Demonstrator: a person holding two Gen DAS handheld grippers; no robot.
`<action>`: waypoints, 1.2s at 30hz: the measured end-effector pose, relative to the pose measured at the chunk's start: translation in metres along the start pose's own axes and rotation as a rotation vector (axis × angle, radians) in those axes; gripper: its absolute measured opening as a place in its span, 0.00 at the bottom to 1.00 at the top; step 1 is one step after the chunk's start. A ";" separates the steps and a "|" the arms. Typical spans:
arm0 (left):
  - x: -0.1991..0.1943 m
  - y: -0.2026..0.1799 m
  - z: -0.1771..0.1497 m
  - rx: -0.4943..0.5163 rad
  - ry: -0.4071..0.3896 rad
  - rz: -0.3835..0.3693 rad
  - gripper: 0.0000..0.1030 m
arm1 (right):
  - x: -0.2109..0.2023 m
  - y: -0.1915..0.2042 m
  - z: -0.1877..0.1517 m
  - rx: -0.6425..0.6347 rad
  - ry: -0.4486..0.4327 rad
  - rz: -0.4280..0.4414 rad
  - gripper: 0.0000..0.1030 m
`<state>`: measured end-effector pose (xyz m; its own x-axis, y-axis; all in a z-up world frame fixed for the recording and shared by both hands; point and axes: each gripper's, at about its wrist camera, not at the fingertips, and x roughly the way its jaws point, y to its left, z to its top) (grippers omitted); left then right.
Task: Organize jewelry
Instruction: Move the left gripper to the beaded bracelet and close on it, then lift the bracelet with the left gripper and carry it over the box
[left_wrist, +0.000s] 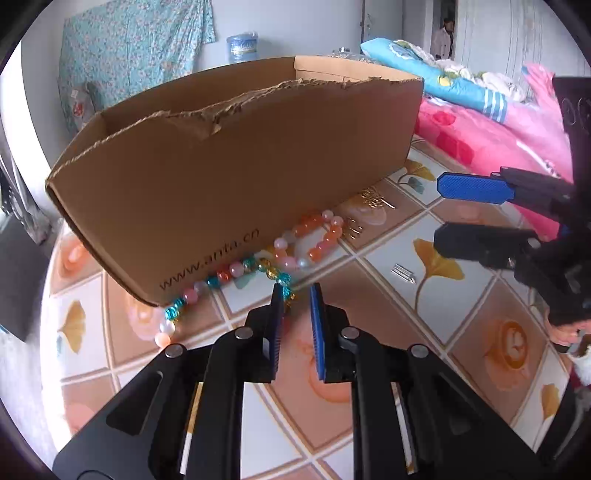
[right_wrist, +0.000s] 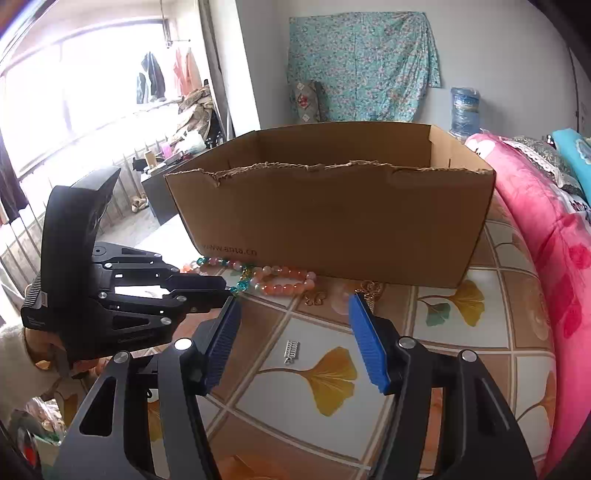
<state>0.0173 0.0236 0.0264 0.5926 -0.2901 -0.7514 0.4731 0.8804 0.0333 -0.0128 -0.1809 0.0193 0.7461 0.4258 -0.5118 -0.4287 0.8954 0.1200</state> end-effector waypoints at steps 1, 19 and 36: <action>0.003 0.000 0.001 -0.002 0.016 0.019 0.17 | 0.004 0.003 0.001 -0.010 0.010 0.007 0.58; -0.024 0.030 -0.032 -0.088 0.044 -0.012 0.09 | 0.075 0.059 0.029 -0.371 0.239 0.069 0.55; -0.016 0.029 -0.034 -0.106 0.036 -0.026 0.09 | 0.086 0.065 0.023 -0.274 0.319 -0.020 0.09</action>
<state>-0.0006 0.0668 0.0165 0.5569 -0.3011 -0.7741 0.4151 0.9081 -0.0545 0.0353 -0.0828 0.0027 0.5793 0.3084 -0.7545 -0.5676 0.8170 -0.1018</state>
